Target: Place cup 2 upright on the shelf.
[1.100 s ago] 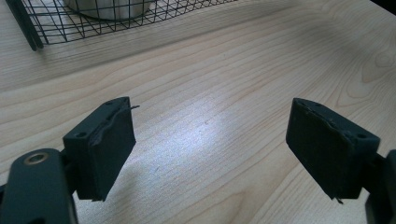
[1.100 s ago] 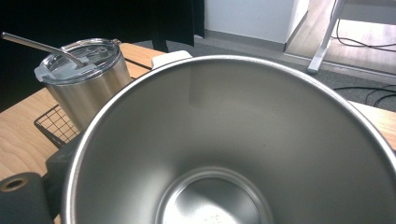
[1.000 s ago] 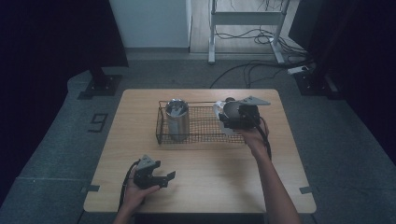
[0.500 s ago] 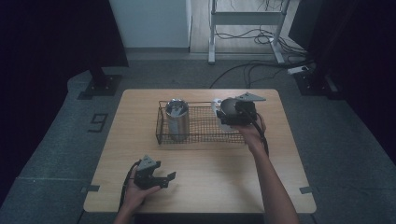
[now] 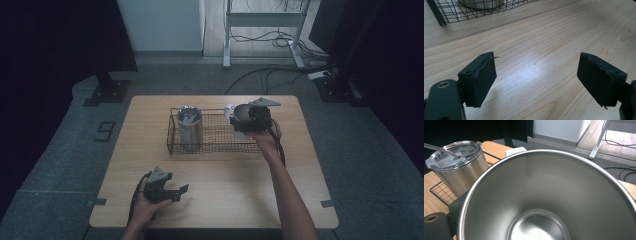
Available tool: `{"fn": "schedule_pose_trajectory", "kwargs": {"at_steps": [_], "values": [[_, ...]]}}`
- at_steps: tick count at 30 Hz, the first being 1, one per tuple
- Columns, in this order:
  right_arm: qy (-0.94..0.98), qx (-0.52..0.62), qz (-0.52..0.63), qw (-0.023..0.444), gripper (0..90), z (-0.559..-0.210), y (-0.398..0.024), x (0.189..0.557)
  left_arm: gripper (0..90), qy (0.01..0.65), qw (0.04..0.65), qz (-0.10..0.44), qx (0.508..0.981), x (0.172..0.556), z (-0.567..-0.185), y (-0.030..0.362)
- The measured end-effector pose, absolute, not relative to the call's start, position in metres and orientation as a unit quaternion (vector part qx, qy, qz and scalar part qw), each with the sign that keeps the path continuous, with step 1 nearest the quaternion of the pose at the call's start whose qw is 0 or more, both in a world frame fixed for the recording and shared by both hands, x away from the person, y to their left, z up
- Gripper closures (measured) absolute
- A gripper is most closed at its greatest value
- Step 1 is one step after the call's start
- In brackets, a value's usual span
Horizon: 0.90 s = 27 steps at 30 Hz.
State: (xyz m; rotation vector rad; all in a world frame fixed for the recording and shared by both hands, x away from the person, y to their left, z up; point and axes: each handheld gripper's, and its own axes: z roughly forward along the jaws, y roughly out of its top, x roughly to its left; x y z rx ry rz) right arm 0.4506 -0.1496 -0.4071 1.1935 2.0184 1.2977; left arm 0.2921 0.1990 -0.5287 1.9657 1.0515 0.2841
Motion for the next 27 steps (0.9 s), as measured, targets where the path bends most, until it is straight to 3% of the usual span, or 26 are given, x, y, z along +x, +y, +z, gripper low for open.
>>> {"fn": "schedule_pose_trajectory", "kwargs": {"at_steps": [27], "values": [[0.736, 0.448, 0.454, 0.226, 6.2, -0.423, -0.144, 0.482, 15.8, 0.420, 0.433, 0.114, 0.789, 0.292, -0.529, 0.200]]}}
